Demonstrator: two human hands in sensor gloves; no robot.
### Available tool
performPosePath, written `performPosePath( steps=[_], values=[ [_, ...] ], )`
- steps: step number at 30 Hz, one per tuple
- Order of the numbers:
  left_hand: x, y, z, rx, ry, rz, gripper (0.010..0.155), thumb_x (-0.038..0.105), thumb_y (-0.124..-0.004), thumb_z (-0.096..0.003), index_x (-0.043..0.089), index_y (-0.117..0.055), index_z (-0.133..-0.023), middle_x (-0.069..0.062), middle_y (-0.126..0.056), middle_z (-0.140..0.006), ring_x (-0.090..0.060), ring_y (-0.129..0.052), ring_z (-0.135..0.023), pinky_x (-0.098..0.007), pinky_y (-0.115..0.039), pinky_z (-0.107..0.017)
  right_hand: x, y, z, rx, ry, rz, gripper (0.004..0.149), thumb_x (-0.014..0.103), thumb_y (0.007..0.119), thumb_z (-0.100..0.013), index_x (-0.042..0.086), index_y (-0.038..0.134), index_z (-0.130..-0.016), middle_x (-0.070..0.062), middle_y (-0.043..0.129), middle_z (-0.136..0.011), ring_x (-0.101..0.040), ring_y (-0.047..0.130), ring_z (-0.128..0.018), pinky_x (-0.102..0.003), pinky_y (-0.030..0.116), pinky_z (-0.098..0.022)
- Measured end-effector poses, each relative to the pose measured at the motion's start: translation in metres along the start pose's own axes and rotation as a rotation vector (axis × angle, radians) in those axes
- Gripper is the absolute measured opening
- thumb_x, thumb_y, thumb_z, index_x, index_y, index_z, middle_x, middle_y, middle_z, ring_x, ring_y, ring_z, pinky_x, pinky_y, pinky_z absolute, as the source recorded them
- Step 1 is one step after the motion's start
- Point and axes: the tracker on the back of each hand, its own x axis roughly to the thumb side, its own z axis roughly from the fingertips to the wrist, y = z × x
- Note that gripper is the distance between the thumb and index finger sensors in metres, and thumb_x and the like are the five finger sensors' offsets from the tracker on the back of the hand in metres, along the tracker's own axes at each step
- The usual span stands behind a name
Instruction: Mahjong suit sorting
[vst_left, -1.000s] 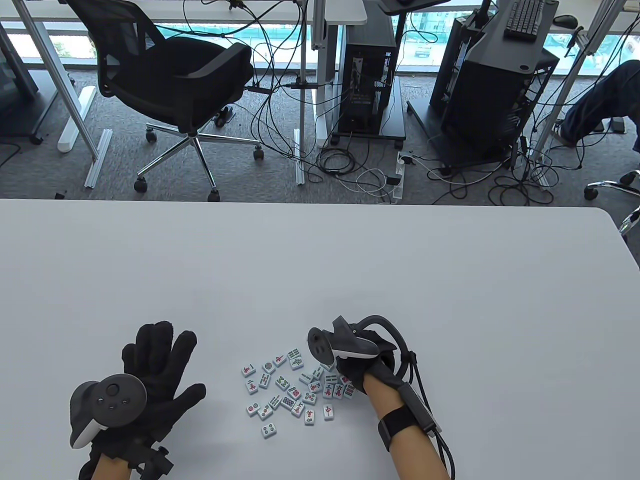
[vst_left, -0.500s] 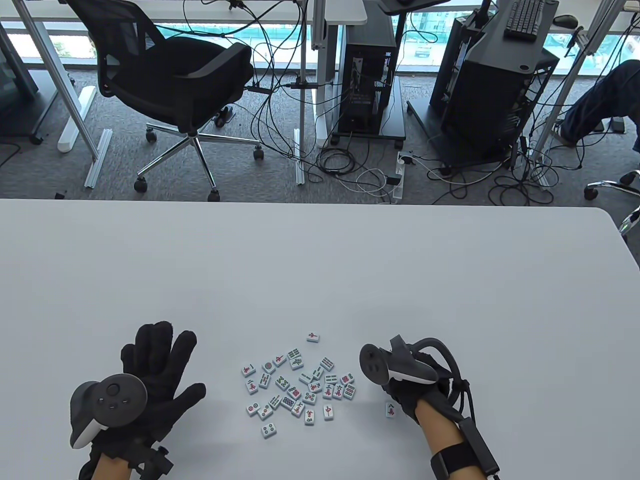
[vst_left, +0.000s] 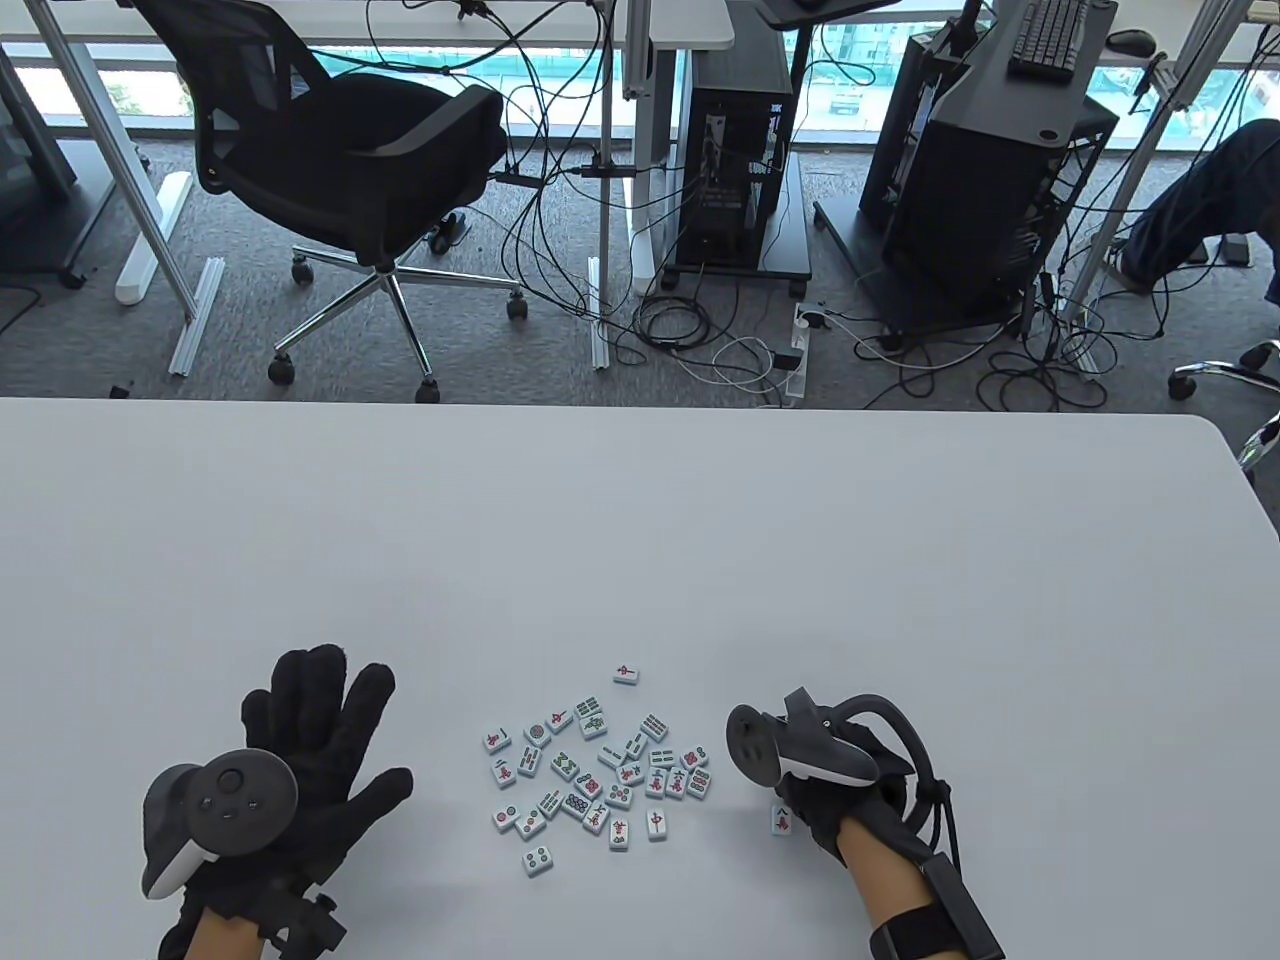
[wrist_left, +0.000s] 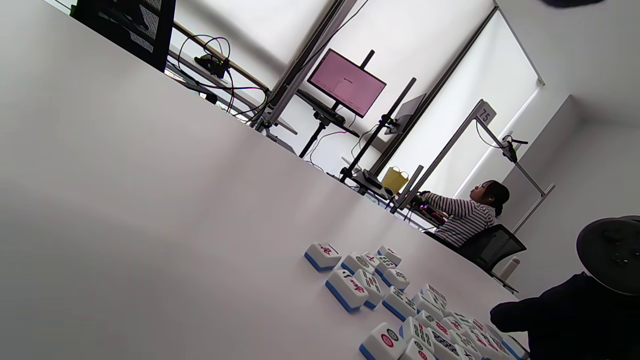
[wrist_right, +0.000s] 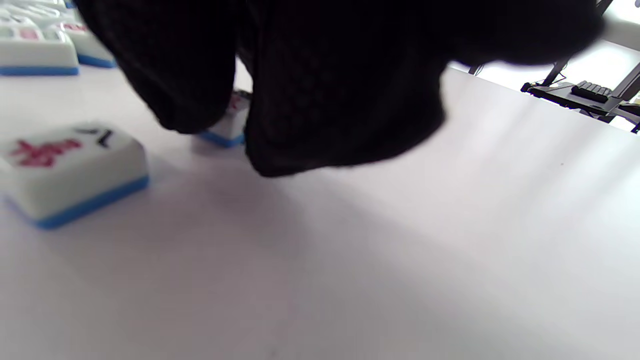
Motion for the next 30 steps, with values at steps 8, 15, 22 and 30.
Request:
performPosePath(
  steps=[8,15,22,30],
  values=[
    [0.0,0.0,0.0,0.002,0.006,-0.004,0.082,0.077,-0.055,-0.0453,0.049,-0.011,-0.109,0.019,0.017,-0.109,-0.012,0.025,-0.104,-0.05,0.015,-0.069,0.052,-0.027,0.0,-0.243,-0.01,-0.05,0.053,0.046,0.082,-0.038,0.005,0.087,-0.072,-0.006,0.1,-0.039,-0.015,0.094,-0.009,-0.027,0.083,-0.005],
    [0.0,0.0,0.0,0.006,0.01,-0.003,0.082,0.077,-0.055,-0.0454,0.049,-0.011,-0.109,0.02,0.019,-0.108,-0.012,0.025,-0.104,-0.05,0.014,-0.069,0.091,-0.023,-0.008,-0.285,-0.009,0.193,0.048,0.05,0.081,-0.037,0.009,0.091,-0.061,0.0,0.099,-0.027,-0.01,0.09,-0.001,-0.025,0.081,0.0],
    [-0.001,0.003,0.001,0.023,0.008,0.013,0.082,0.077,-0.055,-0.0456,0.049,-0.011,-0.109,0.02,0.019,-0.108,-0.012,0.025,-0.104,-0.05,0.014,-0.069,0.089,-0.011,0.009,-0.278,-0.053,0.134,0.046,0.047,0.081,-0.036,0.009,0.091,-0.061,0.001,0.099,-0.027,-0.009,0.09,-0.001,-0.025,0.081,0.0],
    [0.0,0.002,0.001,0.014,0.008,0.003,0.082,0.077,-0.055,-0.0457,0.049,-0.011,-0.109,0.019,0.019,-0.108,-0.012,0.025,-0.104,-0.05,0.014,-0.069,0.094,-0.003,0.047,-0.282,-0.2,0.136,0.049,0.042,0.084,-0.036,0.011,0.088,-0.072,-0.001,0.1,-0.034,-0.011,0.092,-0.006,-0.026,0.082,-0.004]
  ],
)
